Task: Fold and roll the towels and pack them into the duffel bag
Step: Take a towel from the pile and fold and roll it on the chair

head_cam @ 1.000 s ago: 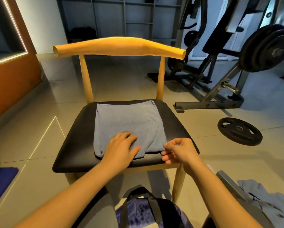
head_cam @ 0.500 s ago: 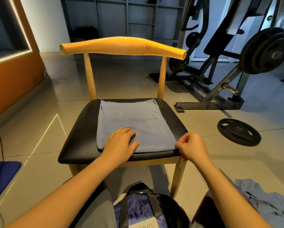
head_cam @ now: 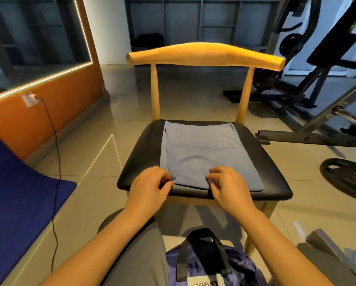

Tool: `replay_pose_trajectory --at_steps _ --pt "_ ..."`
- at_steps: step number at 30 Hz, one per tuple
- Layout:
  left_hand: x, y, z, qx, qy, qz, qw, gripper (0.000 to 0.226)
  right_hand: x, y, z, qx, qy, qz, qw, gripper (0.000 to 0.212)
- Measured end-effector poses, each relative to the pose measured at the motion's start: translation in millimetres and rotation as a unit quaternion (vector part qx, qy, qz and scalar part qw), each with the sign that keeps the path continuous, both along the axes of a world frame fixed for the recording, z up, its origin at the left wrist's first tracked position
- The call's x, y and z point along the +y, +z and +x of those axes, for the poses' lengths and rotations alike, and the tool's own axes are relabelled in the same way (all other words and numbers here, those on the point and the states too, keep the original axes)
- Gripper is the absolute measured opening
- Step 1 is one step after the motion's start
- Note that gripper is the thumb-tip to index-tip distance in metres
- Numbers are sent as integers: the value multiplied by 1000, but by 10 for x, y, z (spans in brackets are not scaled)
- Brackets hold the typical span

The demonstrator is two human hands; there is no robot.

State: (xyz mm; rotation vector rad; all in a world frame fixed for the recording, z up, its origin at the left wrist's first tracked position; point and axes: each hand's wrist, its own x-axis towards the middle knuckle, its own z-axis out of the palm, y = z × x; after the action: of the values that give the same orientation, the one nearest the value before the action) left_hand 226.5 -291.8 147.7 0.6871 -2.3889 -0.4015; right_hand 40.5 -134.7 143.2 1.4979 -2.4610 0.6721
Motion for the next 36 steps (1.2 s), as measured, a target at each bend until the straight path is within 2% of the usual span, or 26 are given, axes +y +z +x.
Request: replay_pose_trajectory --at_steps 11,19,22,25,30,33,36 --pt "-92 -68 -246 -24 30 -22 999 18 15 -7 -5 -43 -6 -11 999 22" --pt "-164 -28 -314 -62 15 -122 990 17 17 -14 -20 -61 -13 -6 998 24" --pt "-194 36 -257 -45 2 -72 996 17 17 -11 -27 -63 -15 -3 998 24" --pt "-224 112 -123 5 2 36 999 15 16 -21 -29 -63 -17 -2 998 23" --pt "-327 -3 94 37 25 196 980 16 -1 -41 -38 -69 -28 -9 997 22" --pt "-335 -7 94 42 35 211 976 15 -6 -49 -31 -70 -29 -13 997 21" --pt "-245 86 16 -2 48 138 989 23 -5 -43 -40 -74 -28 -6 997 22"
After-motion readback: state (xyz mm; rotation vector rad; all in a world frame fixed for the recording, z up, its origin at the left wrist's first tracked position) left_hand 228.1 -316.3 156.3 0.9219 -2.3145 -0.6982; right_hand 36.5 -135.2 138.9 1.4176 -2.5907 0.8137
